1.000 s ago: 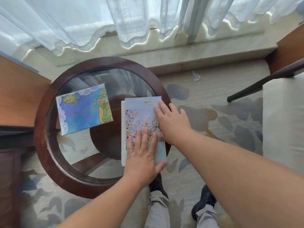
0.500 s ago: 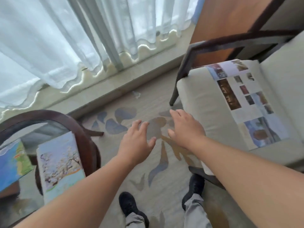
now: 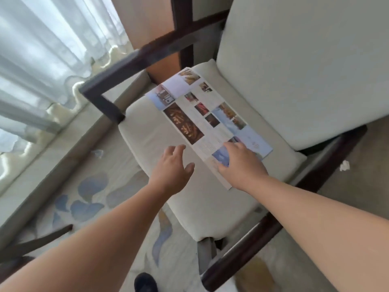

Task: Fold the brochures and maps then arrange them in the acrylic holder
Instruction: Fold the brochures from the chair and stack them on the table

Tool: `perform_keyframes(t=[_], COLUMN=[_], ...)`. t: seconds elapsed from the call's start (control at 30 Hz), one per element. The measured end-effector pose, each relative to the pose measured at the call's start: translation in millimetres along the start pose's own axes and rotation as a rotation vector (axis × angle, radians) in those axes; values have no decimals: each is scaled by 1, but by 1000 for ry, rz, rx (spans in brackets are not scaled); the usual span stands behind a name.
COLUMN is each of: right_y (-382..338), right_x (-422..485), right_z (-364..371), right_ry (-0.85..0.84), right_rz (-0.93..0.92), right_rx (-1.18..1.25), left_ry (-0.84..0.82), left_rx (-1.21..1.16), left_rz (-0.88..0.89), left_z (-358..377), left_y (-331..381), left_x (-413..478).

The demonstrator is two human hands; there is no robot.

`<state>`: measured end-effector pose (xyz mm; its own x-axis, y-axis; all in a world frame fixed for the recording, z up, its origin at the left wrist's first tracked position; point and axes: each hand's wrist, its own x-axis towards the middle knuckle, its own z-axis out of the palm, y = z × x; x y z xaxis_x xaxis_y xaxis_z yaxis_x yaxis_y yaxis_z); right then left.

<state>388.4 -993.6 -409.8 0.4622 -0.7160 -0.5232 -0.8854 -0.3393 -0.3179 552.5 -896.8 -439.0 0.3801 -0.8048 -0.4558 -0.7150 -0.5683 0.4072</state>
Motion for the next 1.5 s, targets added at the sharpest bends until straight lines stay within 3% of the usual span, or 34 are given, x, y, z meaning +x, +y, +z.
perform_keyframes(t=[0.27,0.4,0.57,0.73,0.9,1.1,1.3,1.4,1.5], right_y=[67,83,92,102,100,79,46,21,-14], right_x=[32,58,89,97,89,68,27,10,-4], right_z=[26,36,48,57,47,6,-66,-93,-110], right_ry=[-60,-123,-12,124,136,159,-63,-145,-139], right_rz=[137,462,897,1036,952,636,246,165,115], right_rx=[89,237,851,1235,1416,1492,1625,1571,1475], left_ry=[-111,-101,-103,-109,-183,-74,38,30,89], left_rx=[137,276,251,240,94,-136,-502,-785,-914], left_rz=[92,156,125,120,29,12,-50,-85,-52], left_z=[69,97,111,110,98,55,-29,-71,-104], left_y=[35,42,45,46,45,64,92,97,92], left_x=[68,99,109,110,109,101,74,42,10])
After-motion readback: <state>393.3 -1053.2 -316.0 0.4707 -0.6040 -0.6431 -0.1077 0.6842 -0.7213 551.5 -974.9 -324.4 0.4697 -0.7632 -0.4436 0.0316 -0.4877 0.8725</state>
